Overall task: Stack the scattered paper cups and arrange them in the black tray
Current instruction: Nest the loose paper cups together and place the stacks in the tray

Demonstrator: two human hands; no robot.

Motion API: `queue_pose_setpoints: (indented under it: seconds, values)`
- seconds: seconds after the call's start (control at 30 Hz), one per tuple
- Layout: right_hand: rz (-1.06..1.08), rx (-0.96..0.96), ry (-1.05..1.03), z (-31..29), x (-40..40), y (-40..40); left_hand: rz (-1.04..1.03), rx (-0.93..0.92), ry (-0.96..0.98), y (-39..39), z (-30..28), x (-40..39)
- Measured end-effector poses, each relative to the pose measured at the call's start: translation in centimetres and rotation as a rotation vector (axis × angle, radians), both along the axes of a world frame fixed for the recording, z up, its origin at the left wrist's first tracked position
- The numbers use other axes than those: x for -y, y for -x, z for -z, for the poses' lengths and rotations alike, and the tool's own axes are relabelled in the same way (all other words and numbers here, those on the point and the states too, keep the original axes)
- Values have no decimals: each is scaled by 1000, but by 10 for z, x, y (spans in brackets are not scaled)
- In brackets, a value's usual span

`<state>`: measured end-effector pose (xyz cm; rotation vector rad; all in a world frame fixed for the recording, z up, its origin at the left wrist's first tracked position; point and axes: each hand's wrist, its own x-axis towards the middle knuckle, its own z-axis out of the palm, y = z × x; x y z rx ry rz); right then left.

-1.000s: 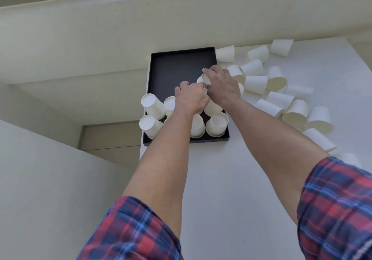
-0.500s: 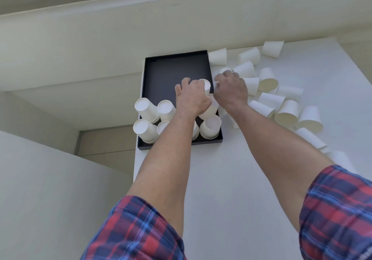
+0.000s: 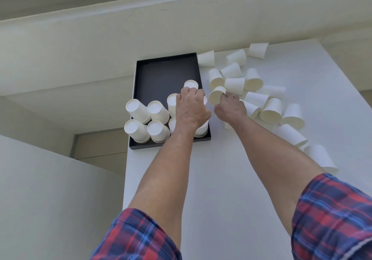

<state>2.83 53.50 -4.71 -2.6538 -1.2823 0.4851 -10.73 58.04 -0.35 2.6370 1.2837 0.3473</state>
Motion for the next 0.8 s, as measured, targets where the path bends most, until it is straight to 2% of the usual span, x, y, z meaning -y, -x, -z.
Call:
queue_pose_setpoints:
  seconds: [0.1, 0.2, 0.3, 0.4, 0.5, 0.57, 0.67, 0.8]
  values:
    - [78, -5, -122, -4, 10, -1, 10, 0, -1, 7, 1, 8]
    - [152, -28, -359, -8, 23, 1, 42, -4, -23, 8, -1, 16]
    - [225, -188, -675, -14, 42, 4, 104, -58, -37, 4, -5, 28]
    - [228, -325, -840, -17, 66, 12, 154, -79, -49, -1, -9, 43]
    - [202, -599, -898, -10, 90, 21, 197, -60, -51, -3, -9, 59]
    - [199, -741, -895, -4, 105, 24, 212, -9, 14, 0, -7, 71]
    - [286, -788, -882, 5, 123, 25, 196, -11, 101, 7, 0, 90]
    - [490, -735, -791, 12, 134, 28, 135, -25, 147, 22, 13, 112]
